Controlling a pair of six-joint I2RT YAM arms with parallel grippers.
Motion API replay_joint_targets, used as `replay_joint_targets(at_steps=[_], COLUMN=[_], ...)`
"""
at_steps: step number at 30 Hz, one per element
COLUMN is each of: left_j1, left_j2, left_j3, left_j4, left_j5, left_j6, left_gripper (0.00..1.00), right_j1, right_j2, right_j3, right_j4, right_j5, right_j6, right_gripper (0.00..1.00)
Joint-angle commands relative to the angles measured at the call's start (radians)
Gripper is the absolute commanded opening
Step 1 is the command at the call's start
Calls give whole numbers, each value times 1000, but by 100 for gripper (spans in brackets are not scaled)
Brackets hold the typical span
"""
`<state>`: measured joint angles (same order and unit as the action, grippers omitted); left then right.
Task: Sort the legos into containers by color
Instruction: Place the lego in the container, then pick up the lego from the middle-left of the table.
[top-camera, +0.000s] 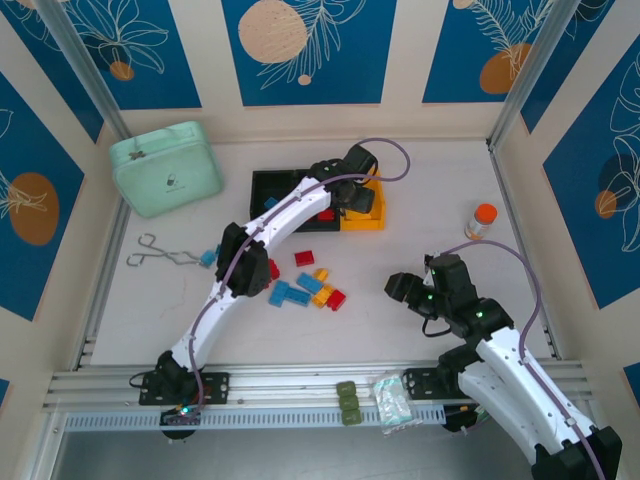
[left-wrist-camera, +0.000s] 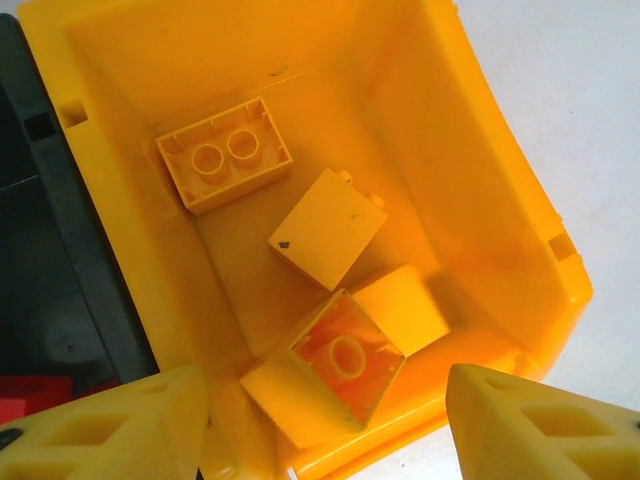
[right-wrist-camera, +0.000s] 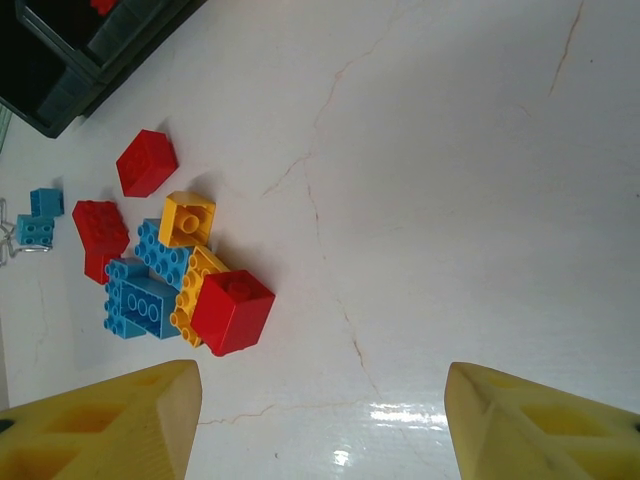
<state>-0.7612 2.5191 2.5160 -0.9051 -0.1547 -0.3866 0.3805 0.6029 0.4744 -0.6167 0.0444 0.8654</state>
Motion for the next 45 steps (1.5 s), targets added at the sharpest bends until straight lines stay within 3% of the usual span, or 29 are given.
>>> replay_joint_targets(at_steps=[1,9,15,26,36,45], left_j1=[5,-17,-21,4,132,336], left_j2=[-3,-133,-433,-875,-1141,-1205], left_j3=[37,-30,-453,-1060,-1386,-1463], left_j4=[-6,-30,154,300,299,225], left_j5=[-17,7,79,73,70,58], left_j6=[16,34,9,-64,-105,-42], left_gripper=[64,64,64,64,65,67], right_j1=[-5,-3,56,249,353,445], right_j2=[-15,4,51,187,357,498], right_j3=[-14,-12,14,69,175,264], right_j4=[-17,22,85,249,332,423], right_j5=[-27,-50,-69,-77,-101,-158], right_j6=[1,-15,-49,-109,-179,-243], right_gripper=[65,65,65,65,65,66])
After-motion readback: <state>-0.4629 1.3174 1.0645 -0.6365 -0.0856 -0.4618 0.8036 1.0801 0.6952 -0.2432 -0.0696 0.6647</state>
